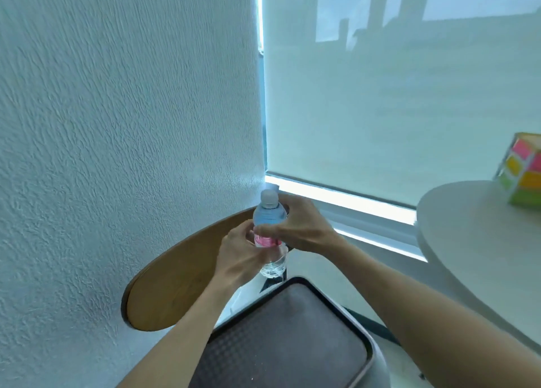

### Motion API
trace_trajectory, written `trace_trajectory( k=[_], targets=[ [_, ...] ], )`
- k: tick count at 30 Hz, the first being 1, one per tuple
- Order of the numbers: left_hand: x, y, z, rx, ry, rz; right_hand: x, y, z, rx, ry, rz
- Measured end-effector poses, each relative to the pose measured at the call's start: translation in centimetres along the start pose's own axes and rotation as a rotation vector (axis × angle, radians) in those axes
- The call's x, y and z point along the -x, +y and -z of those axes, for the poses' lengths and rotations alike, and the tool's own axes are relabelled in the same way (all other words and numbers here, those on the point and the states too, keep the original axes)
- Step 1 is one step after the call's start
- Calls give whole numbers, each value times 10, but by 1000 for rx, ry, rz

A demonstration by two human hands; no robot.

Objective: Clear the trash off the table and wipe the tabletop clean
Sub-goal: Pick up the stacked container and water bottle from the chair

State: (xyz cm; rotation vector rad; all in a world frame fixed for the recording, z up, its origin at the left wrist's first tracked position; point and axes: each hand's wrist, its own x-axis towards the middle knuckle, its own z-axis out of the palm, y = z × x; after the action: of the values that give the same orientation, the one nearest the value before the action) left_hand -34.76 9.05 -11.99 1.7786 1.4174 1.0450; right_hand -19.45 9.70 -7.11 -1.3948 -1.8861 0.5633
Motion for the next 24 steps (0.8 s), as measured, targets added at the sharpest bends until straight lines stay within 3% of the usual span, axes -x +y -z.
trace_trajectory(
  k=[11,24],
  targets=[
    [-25,139,-56,25,-88,-239,39,-14,153,88,241,-14],
    [-24,261,-196,117,-330,-373,124,40,302,258,503,-211]
  ],
)
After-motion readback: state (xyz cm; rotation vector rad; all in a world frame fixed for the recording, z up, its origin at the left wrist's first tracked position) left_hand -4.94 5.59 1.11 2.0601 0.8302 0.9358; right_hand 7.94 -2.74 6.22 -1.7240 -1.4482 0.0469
